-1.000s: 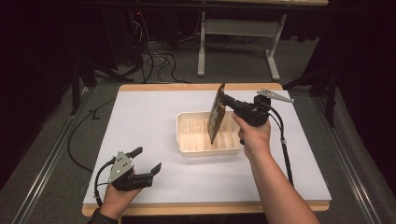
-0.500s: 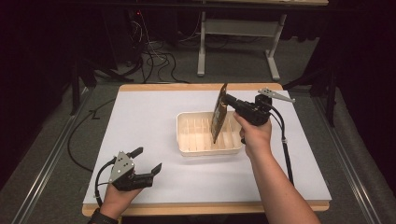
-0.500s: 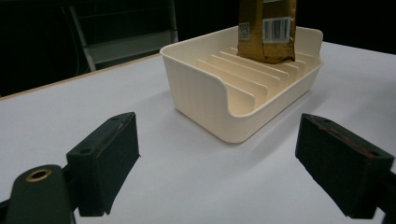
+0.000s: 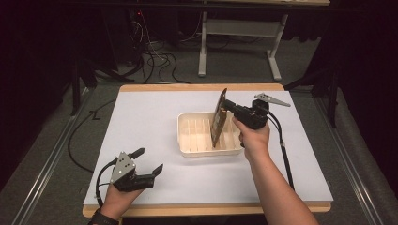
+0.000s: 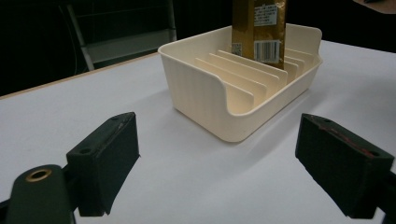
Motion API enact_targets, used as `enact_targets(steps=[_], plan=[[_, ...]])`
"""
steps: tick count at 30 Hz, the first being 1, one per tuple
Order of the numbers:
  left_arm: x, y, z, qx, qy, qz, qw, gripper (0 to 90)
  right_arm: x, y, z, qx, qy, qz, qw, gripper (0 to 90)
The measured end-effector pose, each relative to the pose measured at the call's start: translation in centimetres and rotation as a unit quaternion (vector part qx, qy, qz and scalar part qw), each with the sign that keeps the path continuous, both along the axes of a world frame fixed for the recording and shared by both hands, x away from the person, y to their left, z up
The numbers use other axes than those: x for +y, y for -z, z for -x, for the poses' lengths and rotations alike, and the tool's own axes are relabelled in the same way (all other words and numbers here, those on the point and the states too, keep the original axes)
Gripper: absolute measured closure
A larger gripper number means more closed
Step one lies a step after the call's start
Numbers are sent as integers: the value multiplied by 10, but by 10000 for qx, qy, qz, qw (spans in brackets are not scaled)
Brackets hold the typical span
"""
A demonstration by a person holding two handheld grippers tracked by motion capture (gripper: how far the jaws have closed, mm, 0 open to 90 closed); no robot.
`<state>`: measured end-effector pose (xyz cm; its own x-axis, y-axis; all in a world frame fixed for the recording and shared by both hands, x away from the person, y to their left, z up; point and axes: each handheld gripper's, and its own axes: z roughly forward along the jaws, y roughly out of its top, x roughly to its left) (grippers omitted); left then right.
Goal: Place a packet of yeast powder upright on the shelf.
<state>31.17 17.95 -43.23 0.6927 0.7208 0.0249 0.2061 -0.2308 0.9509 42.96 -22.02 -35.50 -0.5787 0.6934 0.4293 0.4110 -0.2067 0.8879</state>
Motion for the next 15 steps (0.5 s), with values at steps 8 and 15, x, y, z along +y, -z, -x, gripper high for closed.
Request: enact_targets(steps=[8, 15], plan=[[-1, 0, 0, 4, 10, -9, 10000, 139, 0, 10, -1, 57, 26, 7, 10000, 898], [0, 0, 0, -3, 19, -18, 10000, 139, 4, 17, -3, 120, 4, 46, 9999, 895]])
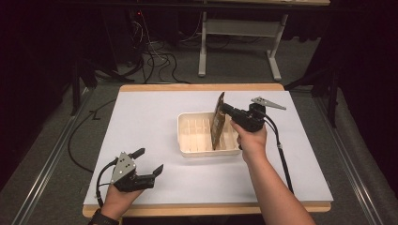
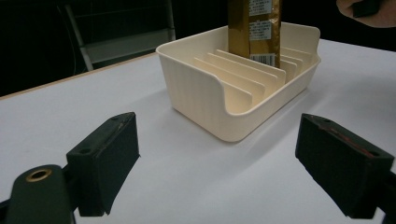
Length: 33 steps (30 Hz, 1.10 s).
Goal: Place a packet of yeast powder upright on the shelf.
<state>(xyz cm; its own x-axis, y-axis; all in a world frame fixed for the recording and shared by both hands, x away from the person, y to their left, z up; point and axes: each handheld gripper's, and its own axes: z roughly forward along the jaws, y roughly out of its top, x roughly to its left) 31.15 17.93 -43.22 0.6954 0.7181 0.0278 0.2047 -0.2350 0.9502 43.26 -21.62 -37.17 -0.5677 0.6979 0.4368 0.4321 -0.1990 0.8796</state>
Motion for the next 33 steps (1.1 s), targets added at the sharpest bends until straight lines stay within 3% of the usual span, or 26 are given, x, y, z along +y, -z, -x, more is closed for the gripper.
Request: enact_targets(steps=[8, 14, 24, 33], plan=[[-1, 0, 0, 9, 10, -6, 10000, 139, 1, 10, 4, 42, -58, -48, 10000, 884], [-2, 1, -1, 10, 22, -25, 10000, 139, -1, 4, 6, 61, -54, 48, 10000, 816], [-2, 2, -4, 47, 26, -30, 10000, 139, -2, -4, 7, 172, 18, 168, 9997, 498], [-5, 4, -7, 91, 39, -62, 9999, 139, -2, -8, 15, 164, 16, 604, 9980, 278]])
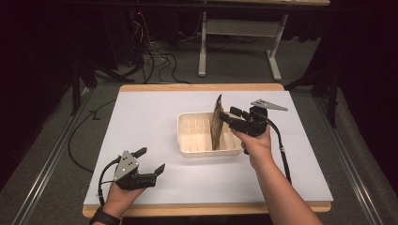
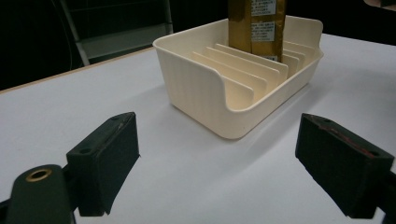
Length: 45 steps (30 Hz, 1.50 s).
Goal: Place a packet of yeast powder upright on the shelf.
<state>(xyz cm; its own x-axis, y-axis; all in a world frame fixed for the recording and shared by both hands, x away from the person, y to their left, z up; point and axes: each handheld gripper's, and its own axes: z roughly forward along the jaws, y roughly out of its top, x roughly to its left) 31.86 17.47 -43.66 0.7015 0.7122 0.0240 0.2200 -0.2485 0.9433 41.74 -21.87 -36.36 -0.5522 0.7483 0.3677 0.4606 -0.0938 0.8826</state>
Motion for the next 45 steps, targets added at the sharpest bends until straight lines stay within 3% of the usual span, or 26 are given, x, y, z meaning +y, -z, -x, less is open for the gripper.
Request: enact_targets(steps=[8, 13, 23, 30, 34, 36, 37, 39, 41, 45], plan=[[1, 1, -1, 67, -8, 0, 10000, 139, -2, 0, 9, -11, -16, 368, 9993, 216], [1, 1, -1, 84, -32, 22, 10000, 139, -8, 2, 20, -172, -48, 607, 9980, 213], [1, 1, -1, 76, -41, 16, 10000, 139, -49, 13, 50, -311, 202, 1093, 9933, 196], [1, 2, -1, 84, -49, 0, 10000, 139, -89, 33, 79, -338, 607, 1347, 9884, 186], [0, 3, -1, 92, -54, -13, 9999, 139, -112, 48, 99, -225, 873, 1315, 9872, 180], [0, 3, -1, 116, -46, -37, 9999, 139, -128, 62, 116, -175, 1110, 1322, 9848, 180], [1, 3, 0, 123, -45, -29, 9999, 139, -128, 62, 116, -175, 1110, 1322, 9848, 180], [2, 2, 1, 140, -26, -13, 9999, 139, -139, 74, 128, -130, 1300, 1165, 9846, 180], [2, 1, 2, 128, -25, 17, 9999, 139, -146, 81, 132, -32, 1325, 1173, 9842, 180], [0, 1, 1, 153, -61, -2, 9999, 138, -151, 87, 128, 5, 1430, 1345, 9806, 176]])
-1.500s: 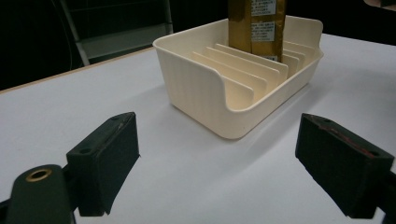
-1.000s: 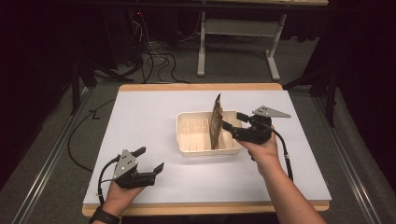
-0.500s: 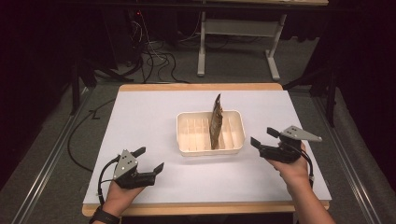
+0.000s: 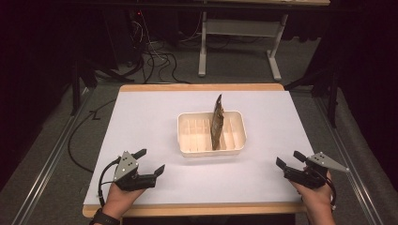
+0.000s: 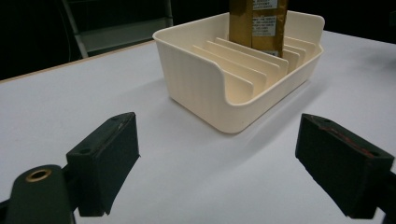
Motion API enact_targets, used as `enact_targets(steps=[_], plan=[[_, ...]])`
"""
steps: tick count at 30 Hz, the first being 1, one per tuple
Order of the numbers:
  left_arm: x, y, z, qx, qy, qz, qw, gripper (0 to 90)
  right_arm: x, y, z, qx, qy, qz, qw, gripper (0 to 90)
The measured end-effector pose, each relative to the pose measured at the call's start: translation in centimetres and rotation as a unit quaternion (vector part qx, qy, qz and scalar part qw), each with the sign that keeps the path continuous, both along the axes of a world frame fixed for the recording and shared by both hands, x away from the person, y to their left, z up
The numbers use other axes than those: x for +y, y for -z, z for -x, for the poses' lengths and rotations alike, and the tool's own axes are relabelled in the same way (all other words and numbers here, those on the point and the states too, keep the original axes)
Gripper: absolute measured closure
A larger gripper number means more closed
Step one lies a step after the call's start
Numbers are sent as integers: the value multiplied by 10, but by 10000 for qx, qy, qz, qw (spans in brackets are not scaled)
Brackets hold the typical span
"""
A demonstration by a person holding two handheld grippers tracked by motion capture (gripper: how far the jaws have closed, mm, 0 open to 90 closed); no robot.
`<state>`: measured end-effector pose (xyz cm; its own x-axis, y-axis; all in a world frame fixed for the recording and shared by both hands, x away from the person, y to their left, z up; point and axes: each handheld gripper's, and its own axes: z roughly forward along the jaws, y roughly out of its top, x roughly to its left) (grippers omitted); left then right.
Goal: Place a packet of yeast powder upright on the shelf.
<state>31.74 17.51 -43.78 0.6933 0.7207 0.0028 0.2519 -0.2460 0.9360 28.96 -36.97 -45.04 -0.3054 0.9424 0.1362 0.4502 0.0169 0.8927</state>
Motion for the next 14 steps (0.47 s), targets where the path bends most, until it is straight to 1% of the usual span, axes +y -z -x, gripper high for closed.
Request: enact_targets(steps=[1, 4, 10, 14], plan=[[-1, 0, 0, -4, -22, 15, 10000, 137, 0, 1, -2, -9, -15, 65, 10000, 175], [-1, 1, -1, 8, -31, 7, 10000, 137, 2, 4, -5, 30, -62, 146, 9999, 173], [-1, 2, -1, 46, -34, 0, 10000, 137, 5, 5, -5, 53, -84, 172, 9998, 174], [0, 1, 0, 37, -32, 38, 10000, 136, 5, 7, -6, 97, -12, 162, 9998, 173]])
